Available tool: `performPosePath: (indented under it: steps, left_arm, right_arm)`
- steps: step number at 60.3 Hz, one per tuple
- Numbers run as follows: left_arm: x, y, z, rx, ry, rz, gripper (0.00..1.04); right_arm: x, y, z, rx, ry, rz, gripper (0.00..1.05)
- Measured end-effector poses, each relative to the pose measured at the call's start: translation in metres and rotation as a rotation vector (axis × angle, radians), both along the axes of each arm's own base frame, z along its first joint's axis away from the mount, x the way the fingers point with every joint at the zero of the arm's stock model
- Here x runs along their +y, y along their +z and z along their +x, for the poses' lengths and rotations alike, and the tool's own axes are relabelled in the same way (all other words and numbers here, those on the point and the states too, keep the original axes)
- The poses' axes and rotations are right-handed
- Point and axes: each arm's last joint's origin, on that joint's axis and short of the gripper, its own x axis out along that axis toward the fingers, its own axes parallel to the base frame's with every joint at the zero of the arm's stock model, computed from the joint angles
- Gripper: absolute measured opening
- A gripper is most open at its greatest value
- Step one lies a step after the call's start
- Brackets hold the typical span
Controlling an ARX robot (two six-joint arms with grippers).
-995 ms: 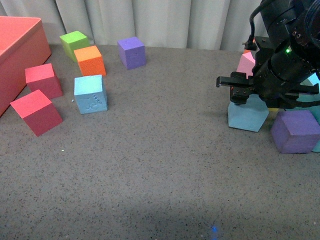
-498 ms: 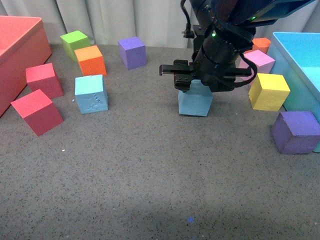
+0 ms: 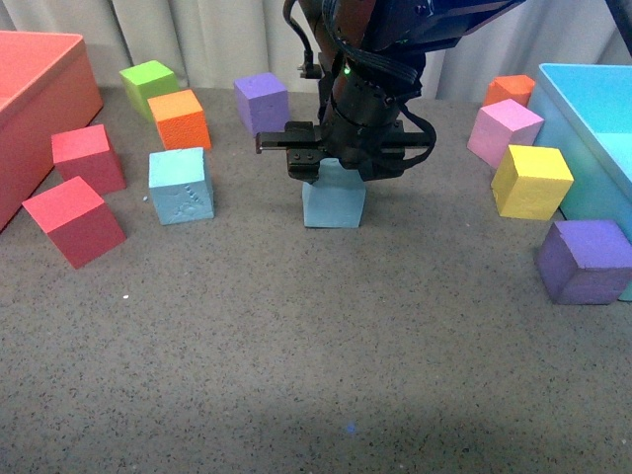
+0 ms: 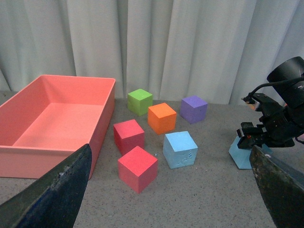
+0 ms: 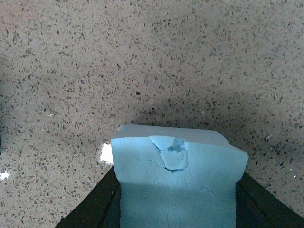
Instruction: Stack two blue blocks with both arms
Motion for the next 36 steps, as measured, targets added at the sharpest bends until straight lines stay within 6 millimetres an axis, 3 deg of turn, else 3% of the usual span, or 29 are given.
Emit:
performPosePath:
  steps: [5, 24, 29, 36]
  left_arm:
    - [0.0, 0.0, 0.0, 0.0, 0.0, 0.0, 0.98]
    - [0.0, 0.0, 0.0, 0.0, 0.0, 0.0, 0.98]
    - [0.0, 0.0, 0.0, 0.0, 0.0, 0.0, 0.98]
    - [0.0, 0.0, 0.0, 0.0, 0.0, 0.0, 0.98]
  right_arm:
    - [-0.001, 0.0, 0.0, -0.002, 0.001, -0.001, 0.47]
    - [-0.004, -0.002, 0.0, -0.032, 0.013, 0.018, 0.95]
    - [-0.006, 0.006, -0.002, -0.062, 0.022, 0.026, 0.94]
    - [-0.009, 0.037, -0.007, -0.162, 0.042, 0.03, 0.95]
